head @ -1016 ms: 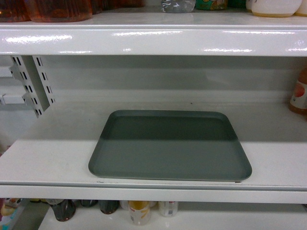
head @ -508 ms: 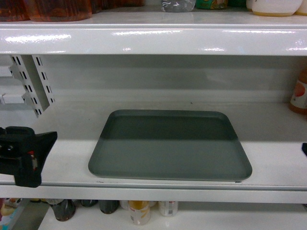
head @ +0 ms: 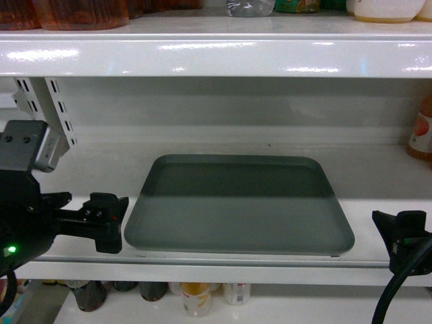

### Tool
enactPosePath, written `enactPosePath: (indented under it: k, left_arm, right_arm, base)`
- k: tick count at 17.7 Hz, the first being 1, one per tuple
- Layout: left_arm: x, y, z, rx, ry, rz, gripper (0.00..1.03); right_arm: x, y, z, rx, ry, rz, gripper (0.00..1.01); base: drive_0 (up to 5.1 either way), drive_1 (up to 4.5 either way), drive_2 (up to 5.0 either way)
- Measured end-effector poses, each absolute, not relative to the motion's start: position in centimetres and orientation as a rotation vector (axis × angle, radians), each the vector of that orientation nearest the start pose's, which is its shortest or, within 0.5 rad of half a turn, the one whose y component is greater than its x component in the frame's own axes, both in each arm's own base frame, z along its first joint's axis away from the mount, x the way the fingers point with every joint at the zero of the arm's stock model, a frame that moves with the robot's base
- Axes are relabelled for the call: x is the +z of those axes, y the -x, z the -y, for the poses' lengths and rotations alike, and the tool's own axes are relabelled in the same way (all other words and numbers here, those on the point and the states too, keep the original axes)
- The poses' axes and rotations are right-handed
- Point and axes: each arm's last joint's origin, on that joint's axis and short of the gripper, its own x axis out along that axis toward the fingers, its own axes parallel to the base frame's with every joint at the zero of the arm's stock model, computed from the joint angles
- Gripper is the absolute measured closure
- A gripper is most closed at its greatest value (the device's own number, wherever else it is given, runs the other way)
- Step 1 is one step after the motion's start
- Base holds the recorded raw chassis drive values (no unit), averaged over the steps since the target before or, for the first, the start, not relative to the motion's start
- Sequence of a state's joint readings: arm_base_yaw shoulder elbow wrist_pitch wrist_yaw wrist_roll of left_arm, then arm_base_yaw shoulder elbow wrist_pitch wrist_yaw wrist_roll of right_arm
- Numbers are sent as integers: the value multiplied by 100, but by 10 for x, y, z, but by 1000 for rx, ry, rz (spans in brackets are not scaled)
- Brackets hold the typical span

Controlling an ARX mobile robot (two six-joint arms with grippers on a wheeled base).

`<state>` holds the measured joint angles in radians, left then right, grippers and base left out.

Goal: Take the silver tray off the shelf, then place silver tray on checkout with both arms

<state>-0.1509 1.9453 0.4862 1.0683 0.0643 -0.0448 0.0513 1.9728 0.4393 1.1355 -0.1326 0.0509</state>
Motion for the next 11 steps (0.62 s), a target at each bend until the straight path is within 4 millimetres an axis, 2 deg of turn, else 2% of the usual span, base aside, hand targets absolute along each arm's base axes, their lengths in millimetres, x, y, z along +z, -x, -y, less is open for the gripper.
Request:
enactPosePath:
  k: [3,5,11]
  left_arm:
    - [59,-310,49,-216,30,-402,5]
    - [43,-329,52,-223,30,-423,5]
    - [36,-372,58,-232,39,-406,5]
  right_arm:
    - [59,-300,-19,160,-64,-393,3]
    - [58,-321,-20,146,-61,-376,3]
    - [61,-361,-41,172,-77,-364,3]
  base:
    - [0,0,0]
    - [0,0,0]
    - [0,0,0]
